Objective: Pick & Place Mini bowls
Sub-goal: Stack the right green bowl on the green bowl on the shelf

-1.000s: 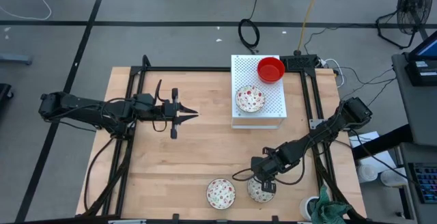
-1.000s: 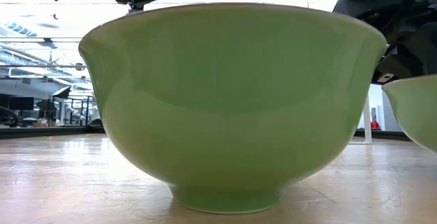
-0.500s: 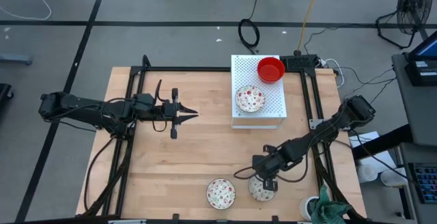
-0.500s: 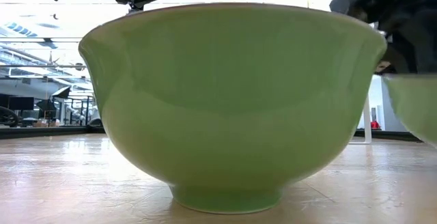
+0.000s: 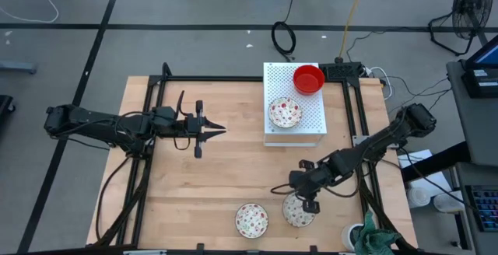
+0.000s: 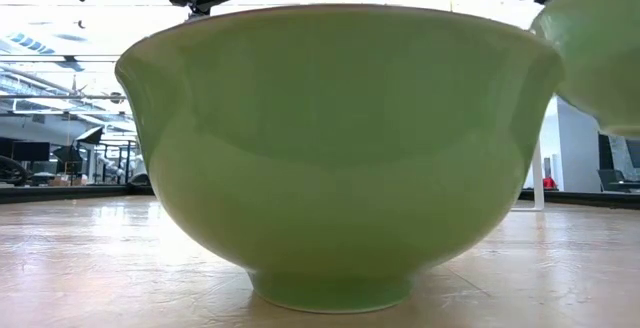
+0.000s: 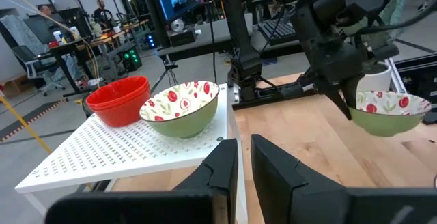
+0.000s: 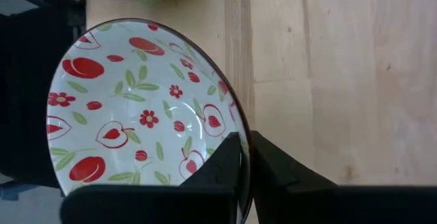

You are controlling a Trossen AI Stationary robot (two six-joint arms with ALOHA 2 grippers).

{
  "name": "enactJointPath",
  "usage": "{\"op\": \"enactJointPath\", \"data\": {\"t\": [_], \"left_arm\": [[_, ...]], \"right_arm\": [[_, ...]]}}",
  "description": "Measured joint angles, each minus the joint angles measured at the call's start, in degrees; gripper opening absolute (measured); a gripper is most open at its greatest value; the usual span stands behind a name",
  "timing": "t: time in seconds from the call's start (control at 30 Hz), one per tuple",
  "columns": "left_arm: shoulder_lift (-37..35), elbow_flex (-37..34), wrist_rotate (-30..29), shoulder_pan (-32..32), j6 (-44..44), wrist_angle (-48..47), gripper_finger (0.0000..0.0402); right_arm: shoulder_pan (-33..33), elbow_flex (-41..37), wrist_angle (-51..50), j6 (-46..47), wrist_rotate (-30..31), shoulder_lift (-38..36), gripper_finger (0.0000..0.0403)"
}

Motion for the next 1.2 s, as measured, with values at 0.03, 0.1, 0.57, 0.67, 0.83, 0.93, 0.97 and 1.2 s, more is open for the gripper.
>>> {"op": "enactJointPath", "data": {"t": [0.03, 0.1, 0.57, 0.67, 0.83, 0.93, 0.97, 1.2], "left_arm": [[0.0, 0.0, 0.0, 0.0, 0.0, 0.0, 0.0049], [0.0, 0.0, 0.0, 0.0, 0.0, 0.0, 0.0049], [0.0, 0.0, 0.0, 0.0, 0.0, 0.0, 0.0049], [0.0, 0.0, 0.0, 0.0, 0.0, 0.0, 0.0049], [0.0, 0.0, 0.0, 0.0, 0.0, 0.0, 0.0049], [0.0, 0.0, 0.0, 0.0, 0.0, 0.0, 0.0049], [0.0, 0.0, 0.0, 0.0, 0.0, 0.0, 0.0049], [0.0, 0.0, 0.0, 0.0, 0.0, 0.0, 0.0049]], "right_arm": [[-0.3, 0.0, 0.1, -0.4, 0.0, -0.3, 0.0011], [-1.0, 0.0, 0.1, -1.0, -0.1, -0.8, 0.0011], [-5.0, 0.0, 0.0, -4.5, -0.2, -5.4, 0.0011], [-5.7, 0.1, 0.1, -5.5, -0.2, -6.7, 0.0011], [-6.4, 0.1, -0.4, -7.5, -0.2, -8.3, 0.0011], [-7.1, 0.1, -0.3, -7.6, 0.0, -9.0, 0.0011], [-7.3, 0.1, -0.4, -7.6, -0.1, -9.3, 0.0011], [-8.4, 0.1, -0.4, -8.9, -0.3, -11.5, 0.0011]]}}
